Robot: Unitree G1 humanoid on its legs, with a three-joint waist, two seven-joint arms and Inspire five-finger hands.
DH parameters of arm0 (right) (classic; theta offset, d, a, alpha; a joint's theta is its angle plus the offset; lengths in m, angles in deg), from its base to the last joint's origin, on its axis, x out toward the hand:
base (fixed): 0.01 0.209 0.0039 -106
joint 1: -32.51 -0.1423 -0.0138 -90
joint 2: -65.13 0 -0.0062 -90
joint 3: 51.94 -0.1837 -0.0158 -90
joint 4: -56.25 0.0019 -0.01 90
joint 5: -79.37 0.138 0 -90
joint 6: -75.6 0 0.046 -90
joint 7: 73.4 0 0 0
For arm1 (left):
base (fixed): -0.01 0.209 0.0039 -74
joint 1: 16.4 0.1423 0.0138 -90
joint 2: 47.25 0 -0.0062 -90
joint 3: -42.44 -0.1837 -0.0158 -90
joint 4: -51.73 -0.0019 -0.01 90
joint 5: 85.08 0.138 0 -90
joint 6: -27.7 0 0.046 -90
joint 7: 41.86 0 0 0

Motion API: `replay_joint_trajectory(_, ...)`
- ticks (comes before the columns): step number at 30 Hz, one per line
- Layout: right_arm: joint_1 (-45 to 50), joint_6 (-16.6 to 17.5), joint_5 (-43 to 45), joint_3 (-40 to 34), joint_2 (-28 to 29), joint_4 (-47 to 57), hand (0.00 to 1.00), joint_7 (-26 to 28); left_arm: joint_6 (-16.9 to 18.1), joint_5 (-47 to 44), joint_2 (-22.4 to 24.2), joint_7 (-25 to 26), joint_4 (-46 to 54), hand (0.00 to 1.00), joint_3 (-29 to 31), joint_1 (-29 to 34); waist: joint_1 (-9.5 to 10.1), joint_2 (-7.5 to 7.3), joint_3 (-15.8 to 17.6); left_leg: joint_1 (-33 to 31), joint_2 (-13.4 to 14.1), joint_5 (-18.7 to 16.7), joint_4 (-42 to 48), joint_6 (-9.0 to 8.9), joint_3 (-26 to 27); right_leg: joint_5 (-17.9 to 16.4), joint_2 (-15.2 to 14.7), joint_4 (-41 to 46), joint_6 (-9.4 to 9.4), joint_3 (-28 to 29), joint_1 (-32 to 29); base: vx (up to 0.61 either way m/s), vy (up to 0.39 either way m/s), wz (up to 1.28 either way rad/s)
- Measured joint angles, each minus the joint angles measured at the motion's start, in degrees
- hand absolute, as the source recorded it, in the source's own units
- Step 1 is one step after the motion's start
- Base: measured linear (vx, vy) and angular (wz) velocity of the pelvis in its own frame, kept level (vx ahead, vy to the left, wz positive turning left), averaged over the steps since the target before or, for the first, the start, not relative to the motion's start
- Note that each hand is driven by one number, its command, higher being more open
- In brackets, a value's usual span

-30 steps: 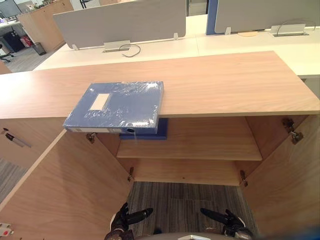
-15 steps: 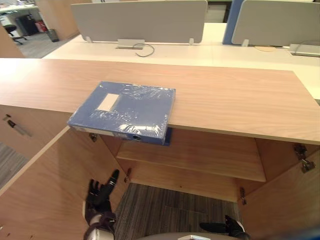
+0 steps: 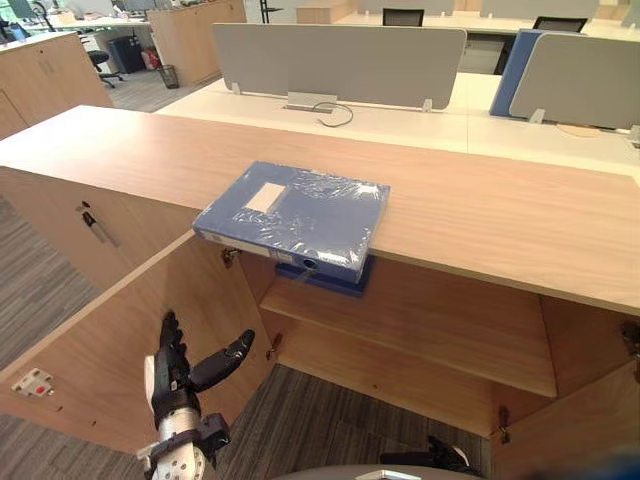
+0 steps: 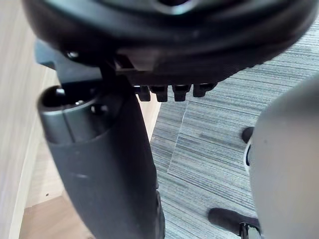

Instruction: Walk over to the cabinet, pick up the folder, carry it to the office cabinet, place the folder inside the office cabinet, then close the office cabinet door

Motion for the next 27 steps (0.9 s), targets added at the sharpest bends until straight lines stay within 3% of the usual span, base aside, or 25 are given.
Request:
replay_joint_trajectory(9,-1.74,2.59,0.00,2.35,-1.24,-4.66,1.00,-0.32,2.40,24.75,-2.03,12.55,6.42,1.00,-1.38,-2.54,0.31,0.77,-0.89,-1.36,0.01,0.34,-0.03,-0.15,-0.53,-0.05,0.63,-0.10,-0.13,-0.05,-1.04,-0.02,-0.016,0.03)
replay_joint_trajectory(16,-2.42,3.90,4.29,2.62,-2.61,-6.79,1.00,-0.38,3.72,29.17,-7.10,14.46,11.08,1.00,-1.62,-4.98,0.26,1.84,-1.19,-1.81,0.61,0.48,-0.02,-0.23,-0.08,-0.29,1.26,0.21,-0.61,0.85,-2.23,-0.02,-0.027,-0.03)
replay_joint_trajectory(27,-3.38,4.51,5.03,4.23,-3.51,-7.89,1.00,0.37,6.50,34.75,-19.50,13.47,10.61,1.00,-2.79,-7.44,-0.11,2.96,-0.94,-1.53,2.23,0.49,-0.06,-0.36,1.73,-0.69,2.38,1.45,-1.96,3.57,-3.43,-0.04,-0.027,-0.11)
